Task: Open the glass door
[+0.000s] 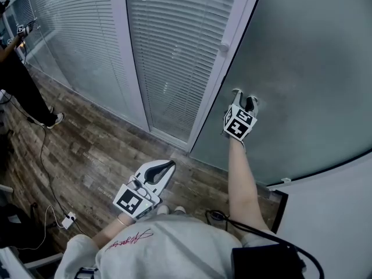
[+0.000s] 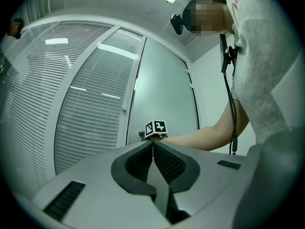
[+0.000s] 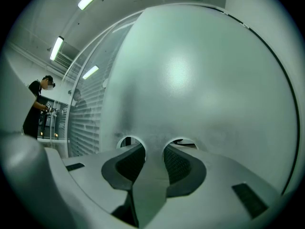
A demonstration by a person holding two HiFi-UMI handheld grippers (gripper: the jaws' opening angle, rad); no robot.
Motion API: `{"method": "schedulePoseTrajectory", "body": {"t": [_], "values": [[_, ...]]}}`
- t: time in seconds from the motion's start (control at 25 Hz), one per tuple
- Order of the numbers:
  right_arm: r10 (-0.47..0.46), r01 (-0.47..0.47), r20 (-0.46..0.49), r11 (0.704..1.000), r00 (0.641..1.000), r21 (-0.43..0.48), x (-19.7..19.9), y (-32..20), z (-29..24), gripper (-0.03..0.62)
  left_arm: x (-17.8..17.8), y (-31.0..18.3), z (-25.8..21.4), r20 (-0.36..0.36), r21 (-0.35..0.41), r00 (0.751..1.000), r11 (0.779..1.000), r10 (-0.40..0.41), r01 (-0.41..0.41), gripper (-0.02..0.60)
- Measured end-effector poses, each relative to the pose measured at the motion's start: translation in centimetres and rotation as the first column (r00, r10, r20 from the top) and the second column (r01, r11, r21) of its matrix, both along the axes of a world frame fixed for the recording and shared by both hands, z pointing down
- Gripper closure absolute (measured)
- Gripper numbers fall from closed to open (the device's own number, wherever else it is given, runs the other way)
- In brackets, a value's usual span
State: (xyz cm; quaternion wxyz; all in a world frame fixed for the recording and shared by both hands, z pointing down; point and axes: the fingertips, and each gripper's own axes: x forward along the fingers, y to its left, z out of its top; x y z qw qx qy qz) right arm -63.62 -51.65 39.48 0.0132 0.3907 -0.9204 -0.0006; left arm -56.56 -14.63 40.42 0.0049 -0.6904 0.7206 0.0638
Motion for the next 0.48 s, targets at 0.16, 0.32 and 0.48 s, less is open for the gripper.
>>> {"method": "schedulePoseTrajectory", "body": {"t": [0.16,0.32,0.48], "values": [[-0.017,0.017,-0.004,1.000,1.000,0.002,0.4,1.2,-0.3,0.464,0.7,-0.1,-0.1,0.001,0.007,0.999,0.999,0.039,-0.039,0.557],[-0.031,0.031,-0.003,1.000,1.000,0.006,0.9,2.1,-0.3,0.464,1.3,-0.7,-0.7,-0.005,0.025,0.997,0.997,0.073,-0.072,0.557],[-0.051,0.051,-0.008,0.999,0.999,0.005,1.8,3.3,-0.1,0.464,2.0,-0.7,0.0,-0.005,0.003,0.992,0.992,0.124,-0.124,0.557]]}}
